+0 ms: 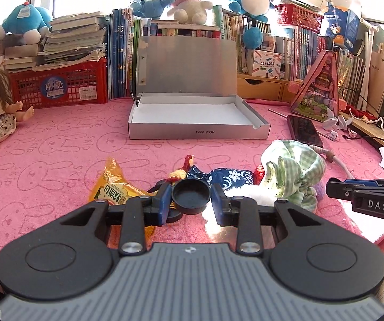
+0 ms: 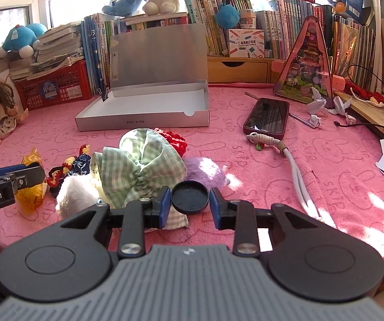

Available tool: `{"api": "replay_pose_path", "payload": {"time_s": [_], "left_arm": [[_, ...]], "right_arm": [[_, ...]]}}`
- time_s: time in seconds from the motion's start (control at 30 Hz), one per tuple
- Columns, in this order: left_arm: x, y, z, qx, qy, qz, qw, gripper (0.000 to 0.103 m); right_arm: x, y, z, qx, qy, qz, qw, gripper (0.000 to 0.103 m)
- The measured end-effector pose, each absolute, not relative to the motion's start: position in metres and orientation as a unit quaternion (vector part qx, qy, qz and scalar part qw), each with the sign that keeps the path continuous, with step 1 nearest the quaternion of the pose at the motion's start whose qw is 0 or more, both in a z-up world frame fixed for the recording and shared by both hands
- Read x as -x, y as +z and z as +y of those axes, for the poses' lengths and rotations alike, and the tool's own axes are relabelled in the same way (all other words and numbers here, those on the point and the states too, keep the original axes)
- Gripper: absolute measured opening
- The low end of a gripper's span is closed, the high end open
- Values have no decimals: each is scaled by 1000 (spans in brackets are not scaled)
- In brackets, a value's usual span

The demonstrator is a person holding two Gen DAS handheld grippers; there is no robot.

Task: Organize objects
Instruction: 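Carry both held black lids up and over to the white box tray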

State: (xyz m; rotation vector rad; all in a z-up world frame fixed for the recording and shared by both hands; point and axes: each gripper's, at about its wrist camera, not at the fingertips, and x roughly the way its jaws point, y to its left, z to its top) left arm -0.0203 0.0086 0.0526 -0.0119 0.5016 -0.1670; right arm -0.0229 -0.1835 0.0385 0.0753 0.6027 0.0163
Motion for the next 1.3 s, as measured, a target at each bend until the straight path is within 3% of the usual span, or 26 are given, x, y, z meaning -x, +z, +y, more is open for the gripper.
{"api": "replay_pose_path", "payload": {"time_s": [0.53, 1.3], "left_arm": [[-28, 80, 17, 25, -89, 262, 961, 38], [-169, 88, 36, 59, -91, 311, 944, 38]], "right_arm": [[-7, 75, -191, -38, 38, 257, 965, 36], [-118, 82, -189, -34, 65, 296, 952, 36]]}}
